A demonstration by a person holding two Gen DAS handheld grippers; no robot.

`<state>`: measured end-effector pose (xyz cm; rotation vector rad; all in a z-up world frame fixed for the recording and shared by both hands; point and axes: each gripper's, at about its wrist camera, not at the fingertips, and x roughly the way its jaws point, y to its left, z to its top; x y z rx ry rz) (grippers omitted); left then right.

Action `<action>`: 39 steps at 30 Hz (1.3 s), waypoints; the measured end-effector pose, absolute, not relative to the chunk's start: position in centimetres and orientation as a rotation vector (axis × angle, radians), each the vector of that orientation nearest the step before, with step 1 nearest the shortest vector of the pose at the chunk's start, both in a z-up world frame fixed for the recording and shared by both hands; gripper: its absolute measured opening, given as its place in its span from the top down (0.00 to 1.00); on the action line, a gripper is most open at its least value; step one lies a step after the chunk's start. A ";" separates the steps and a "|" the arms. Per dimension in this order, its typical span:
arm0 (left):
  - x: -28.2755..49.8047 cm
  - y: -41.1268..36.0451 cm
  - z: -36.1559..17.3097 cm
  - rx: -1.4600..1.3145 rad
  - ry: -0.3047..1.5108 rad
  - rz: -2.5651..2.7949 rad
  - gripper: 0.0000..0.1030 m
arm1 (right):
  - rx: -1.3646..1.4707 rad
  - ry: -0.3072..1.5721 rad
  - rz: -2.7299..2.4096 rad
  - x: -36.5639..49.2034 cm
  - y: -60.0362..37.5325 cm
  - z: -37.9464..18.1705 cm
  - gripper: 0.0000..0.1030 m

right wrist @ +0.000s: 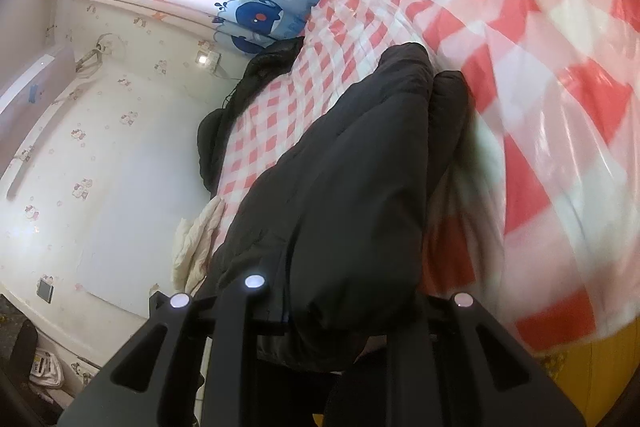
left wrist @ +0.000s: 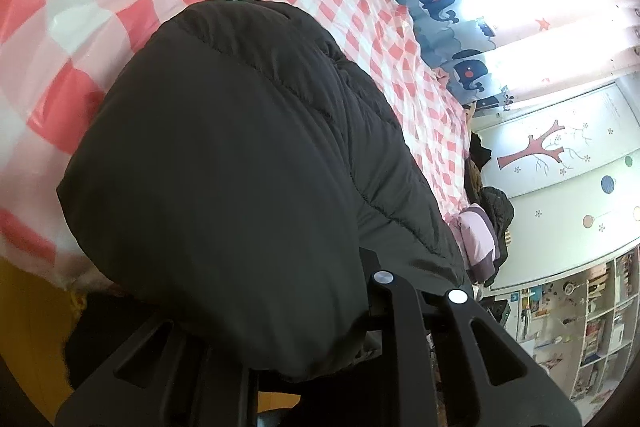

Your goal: Fold large clothes

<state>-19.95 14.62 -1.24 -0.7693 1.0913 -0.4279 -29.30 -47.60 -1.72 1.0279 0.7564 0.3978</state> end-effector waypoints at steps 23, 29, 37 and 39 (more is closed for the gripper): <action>-20.3 15.5 -6.9 -0.861 1.112 -0.356 0.21 | 0.589 0.756 0.238 -20.7 -44.2 4.6 0.20; -19.4 15.8 -7.6 -0.903 1.117 -0.329 0.21 | 0.562 0.961 0.160 -11.7 -42.2 -4.3 0.20; -19.3 16.1 -7.7 -0.999 1.083 -0.323 0.19 | 0.368 0.805 0.253 -11.7 -35.4 4.4 0.15; -19.2 16.1 -8.0 -1.026 1.079 -0.314 0.19 | 0.293 0.865 0.300 -9.2 -31.6 3.9 0.13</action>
